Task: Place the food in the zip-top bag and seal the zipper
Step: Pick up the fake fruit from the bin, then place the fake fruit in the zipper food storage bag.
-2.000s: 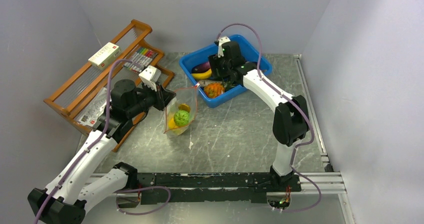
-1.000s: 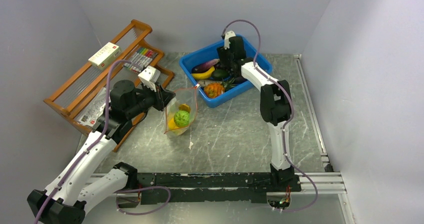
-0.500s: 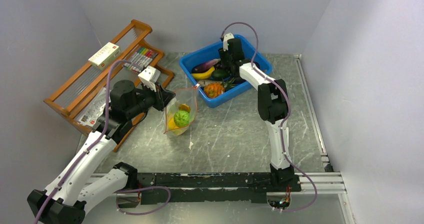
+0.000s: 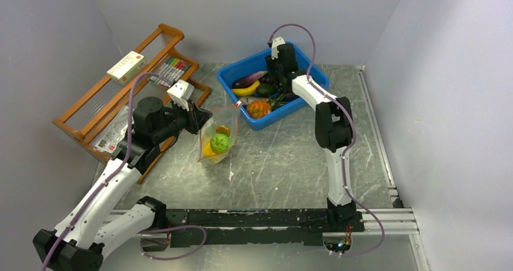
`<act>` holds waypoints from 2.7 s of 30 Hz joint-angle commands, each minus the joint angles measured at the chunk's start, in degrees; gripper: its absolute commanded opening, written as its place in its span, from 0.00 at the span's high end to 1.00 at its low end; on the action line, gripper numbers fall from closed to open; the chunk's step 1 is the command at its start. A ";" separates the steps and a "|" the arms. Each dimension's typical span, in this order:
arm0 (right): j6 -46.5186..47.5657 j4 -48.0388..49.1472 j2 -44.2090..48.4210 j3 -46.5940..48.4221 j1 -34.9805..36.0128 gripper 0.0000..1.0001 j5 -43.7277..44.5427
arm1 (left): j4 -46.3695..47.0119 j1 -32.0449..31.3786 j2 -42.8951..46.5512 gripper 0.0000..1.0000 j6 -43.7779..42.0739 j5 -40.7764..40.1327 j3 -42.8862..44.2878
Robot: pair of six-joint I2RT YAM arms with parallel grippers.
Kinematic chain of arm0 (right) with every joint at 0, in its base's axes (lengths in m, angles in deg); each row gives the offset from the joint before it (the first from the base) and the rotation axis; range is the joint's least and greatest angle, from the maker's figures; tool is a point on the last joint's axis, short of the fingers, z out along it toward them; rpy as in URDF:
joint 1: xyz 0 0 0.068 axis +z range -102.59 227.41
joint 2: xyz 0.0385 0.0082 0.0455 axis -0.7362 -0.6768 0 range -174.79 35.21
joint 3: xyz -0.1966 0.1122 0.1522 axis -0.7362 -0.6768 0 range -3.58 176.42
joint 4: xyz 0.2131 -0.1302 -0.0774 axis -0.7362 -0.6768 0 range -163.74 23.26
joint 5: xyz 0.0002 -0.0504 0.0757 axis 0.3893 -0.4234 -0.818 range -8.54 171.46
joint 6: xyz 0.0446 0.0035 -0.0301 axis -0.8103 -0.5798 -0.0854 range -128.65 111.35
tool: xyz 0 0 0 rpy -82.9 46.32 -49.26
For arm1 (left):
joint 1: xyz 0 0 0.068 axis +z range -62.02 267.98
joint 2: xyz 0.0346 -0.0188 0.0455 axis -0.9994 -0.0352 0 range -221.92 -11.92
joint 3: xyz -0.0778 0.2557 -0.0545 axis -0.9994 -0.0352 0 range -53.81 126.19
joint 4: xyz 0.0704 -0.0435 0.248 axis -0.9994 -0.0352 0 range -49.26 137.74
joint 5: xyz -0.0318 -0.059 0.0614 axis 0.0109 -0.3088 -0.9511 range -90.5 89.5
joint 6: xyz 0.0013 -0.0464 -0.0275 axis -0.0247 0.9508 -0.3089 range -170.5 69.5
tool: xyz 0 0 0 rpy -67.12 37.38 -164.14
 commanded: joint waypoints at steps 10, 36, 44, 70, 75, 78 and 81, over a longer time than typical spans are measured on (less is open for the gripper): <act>-12.88 2.95 27.94 -21.71 -0.29 0.62 -10.00 | 1.97 0.46 -0.01 0.93 -0.49 -1.79 -0.28; -37.37 19.56 65.71 -53.44 12.35 0.64 -34.04 | 2.23 0.49 -0.95 0.93 -0.15 -1.53 -0.43; -30.56 17.27 62.01 -50.35 23.03 0.62 -28.13 | 2.20 0.52 -1.47 0.93 0.03 -1.29 -0.37; -31.93 4.83 50.69 -40.79 29.12 0.47 -18.34 | 2.22 0.46 -0.65 0.93 -0.06 -1.03 -0.42; -31.64 3.42 50.05 -39.68 29.20 0.39 -18.34 | 2.22 0.46 -0.69 0.93 -0.09 -1.08 -0.43; -31.40 3.11 50.12 -39.47 29.15 0.36 -18.55 | 2.08 0.49 -0.80 0.93 -0.13 -1.09 -0.43; -31.39 3.41 50.61 -39.75 29.16 0.36 -18.54 | 2.22 0.51 -0.84 0.93 -0.06 -1.11 -0.38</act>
